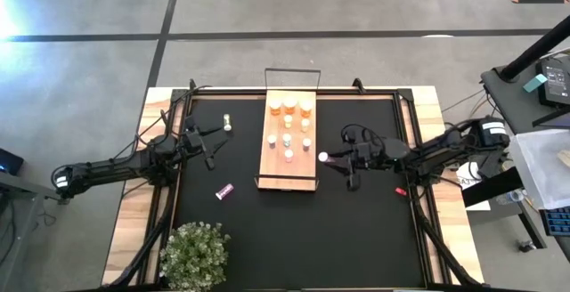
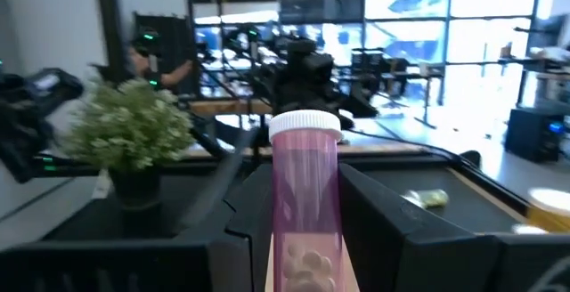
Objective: Pick and place medicine bottles onto shelf by color
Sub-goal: Put the bottom pink medicine bottle on the shelf aligned with the other pink medicine bottle
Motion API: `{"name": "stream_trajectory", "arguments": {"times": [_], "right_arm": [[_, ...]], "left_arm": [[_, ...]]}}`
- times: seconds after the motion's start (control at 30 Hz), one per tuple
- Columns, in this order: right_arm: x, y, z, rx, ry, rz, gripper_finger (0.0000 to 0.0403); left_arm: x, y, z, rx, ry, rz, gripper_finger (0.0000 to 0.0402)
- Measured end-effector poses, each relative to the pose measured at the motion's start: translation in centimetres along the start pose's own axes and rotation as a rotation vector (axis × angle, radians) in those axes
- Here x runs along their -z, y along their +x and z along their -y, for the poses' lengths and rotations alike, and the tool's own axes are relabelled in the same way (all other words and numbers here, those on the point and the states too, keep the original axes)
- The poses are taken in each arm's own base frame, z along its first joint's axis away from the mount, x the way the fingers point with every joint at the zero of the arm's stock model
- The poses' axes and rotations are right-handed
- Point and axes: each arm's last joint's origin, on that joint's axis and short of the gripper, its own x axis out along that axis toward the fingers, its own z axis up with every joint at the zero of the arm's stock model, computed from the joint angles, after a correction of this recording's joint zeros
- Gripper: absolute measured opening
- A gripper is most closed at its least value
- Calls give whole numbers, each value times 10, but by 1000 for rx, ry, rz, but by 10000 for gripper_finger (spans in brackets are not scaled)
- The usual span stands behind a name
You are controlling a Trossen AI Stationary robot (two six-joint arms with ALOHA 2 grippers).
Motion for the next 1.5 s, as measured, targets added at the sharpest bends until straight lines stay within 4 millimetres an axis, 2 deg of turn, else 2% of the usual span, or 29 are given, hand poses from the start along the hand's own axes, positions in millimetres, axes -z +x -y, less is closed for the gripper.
{"name": "stream_trajectory", "arguments": {"times": [0.17, 0.5, 0.73, 0.97, 1.2, 1.5], "right_arm": [[-6, 3, -10, -56, -12, 30, 105], [-3, 2, -29, -143, -68, 19, 104], [1, 3, -23, 41, -162, -9, 102], [17, 5, -19, 110, -162, -81, 104], [13, 5, -19, 118, -155, -28, 104], [14, 5, -19, 116, -117, -40, 104]], "left_arm": [[0, 0, 0, 0, 0, 1, 199], [0, 0, 0, 0, 0, 0, 199], [0, 0, 0, 0, -1, 1, 199], [0, 0, 0, 0, 0, -1, 199], [0, 0, 0, 0, 0, 0, 199], [0, 0, 0, 0, 3, 0, 199]]}}
